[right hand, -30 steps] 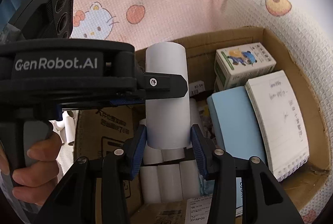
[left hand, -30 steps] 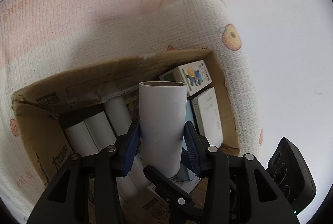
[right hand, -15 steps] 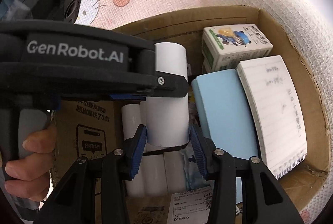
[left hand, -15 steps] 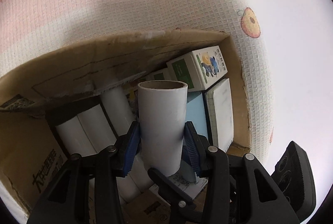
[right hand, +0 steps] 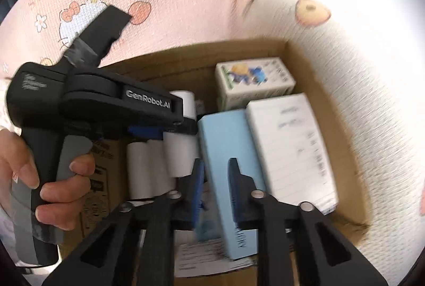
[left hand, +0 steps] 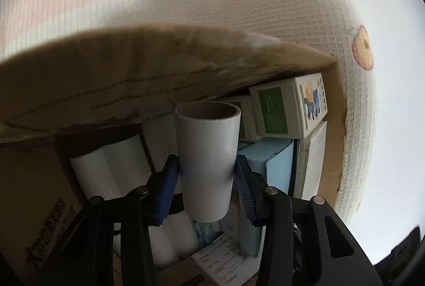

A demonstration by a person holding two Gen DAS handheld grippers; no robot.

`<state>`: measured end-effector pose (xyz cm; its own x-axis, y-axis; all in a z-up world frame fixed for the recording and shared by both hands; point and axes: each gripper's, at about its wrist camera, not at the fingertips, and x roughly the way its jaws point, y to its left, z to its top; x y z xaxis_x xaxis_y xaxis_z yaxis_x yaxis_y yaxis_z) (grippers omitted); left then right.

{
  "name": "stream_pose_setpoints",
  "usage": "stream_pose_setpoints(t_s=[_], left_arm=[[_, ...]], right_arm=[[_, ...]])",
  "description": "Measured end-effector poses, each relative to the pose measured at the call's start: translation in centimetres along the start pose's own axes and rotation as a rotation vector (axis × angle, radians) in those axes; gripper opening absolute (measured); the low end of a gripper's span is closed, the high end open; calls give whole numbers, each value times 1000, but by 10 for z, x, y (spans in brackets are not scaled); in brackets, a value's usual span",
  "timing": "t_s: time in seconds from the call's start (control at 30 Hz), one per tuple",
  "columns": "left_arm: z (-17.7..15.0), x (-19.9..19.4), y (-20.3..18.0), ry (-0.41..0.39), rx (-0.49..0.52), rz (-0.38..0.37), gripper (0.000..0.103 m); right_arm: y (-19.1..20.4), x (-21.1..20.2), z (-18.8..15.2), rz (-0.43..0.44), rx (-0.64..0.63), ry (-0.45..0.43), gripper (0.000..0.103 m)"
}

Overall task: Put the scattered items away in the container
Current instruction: 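Lower both tubes into the box and open both grippers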

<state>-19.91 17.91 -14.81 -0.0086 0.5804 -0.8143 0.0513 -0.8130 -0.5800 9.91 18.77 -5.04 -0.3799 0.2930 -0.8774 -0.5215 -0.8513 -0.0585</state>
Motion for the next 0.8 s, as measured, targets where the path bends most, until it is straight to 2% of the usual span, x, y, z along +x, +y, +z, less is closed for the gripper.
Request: stream_pose_setpoints(t_s=[0.13,0.3,0.4,0.5,0.53,0.6,0.63,0.67,0.73,0.8], left_arm=[[1,2,2,7,-16,8,47],[1,-1,7,-23,-29,-1,48],[2,-3,11,-30,-50,-22,48],[1,-6,14,-8,-49,-48,47],[-1,-8,15,-5,-46,-53,44],[-5,-15,14,-24,-23,-46,18],[-7,-18,13,-37,-4,-44,12],[-10,-24,10,-57,24,-33,8],[-17,-36,4,-110,78,7,6],[-23,-51,-2,-170,144,15,5]], right_arm=[[0,-11,-2,-43,-8,-26,15],[10,-14,0,-66,-40,-22,15],[17,3,15,-78,-76,-11,15],[15,-12,6,-79,-105,1,15],[15,-7,8,-75,-109,6,15],[16,-1,9,-68,-116,14,15],[16,1,9,-64,-120,16,15],[16,4,10,-60,-122,17,15],[15,5,11,-54,-117,19,15],[16,6,12,-48,-110,20,15]])
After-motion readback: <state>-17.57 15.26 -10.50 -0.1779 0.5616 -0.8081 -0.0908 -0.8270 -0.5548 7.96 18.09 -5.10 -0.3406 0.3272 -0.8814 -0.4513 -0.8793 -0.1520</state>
